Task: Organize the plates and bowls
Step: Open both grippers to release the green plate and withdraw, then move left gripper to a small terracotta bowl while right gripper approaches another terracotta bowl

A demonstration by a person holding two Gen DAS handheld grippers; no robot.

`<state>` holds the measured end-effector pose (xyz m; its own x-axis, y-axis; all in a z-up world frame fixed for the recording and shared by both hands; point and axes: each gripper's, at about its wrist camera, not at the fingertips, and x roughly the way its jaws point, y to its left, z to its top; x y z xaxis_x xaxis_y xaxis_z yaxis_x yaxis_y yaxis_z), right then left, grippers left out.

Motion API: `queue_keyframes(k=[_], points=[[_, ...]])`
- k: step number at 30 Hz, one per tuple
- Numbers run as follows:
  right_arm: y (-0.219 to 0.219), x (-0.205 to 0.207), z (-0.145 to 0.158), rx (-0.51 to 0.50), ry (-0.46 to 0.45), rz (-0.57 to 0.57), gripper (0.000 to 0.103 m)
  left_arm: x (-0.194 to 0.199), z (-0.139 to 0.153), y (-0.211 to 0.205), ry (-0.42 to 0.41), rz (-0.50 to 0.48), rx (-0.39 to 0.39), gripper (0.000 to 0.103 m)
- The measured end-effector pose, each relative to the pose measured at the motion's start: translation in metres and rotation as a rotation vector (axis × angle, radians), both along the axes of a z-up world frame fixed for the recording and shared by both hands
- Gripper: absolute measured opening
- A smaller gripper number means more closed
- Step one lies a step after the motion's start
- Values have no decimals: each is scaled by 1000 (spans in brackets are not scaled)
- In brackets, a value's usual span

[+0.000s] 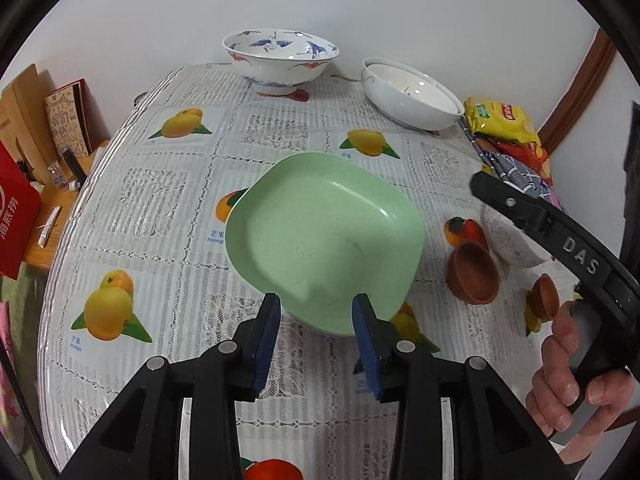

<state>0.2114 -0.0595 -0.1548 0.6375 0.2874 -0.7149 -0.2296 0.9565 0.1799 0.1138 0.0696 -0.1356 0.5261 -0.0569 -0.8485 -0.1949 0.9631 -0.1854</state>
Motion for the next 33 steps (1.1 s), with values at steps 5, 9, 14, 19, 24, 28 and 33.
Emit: queue_keyframes(k=[5,9,14,19,24,28,33], points=[[-31,-14,22,-12,-43,-83,62,-5,16,-10,-33,-6,8,35],[-58,-24,36,2,-32,-146,63,-11,27,-25,-66,-23,35,35],[-86,-43,54,7,-94,-251,82,-16,39,-45,-89,-53,33,35],[-107,-57,59,-67,-79,-321,95,-20,46,-68,-107,-70,55,35],[-132,-68,63,-121,-92,-375,97,-22,50,-92,-120,-100,59,35],[-156,-80,64,-72,-126,-356,97,-25,53,-113,-136,-137,36,35],[-176,-92,62,-191,-157,-412,97,-24,52,-134,-146,-163,9,35]])
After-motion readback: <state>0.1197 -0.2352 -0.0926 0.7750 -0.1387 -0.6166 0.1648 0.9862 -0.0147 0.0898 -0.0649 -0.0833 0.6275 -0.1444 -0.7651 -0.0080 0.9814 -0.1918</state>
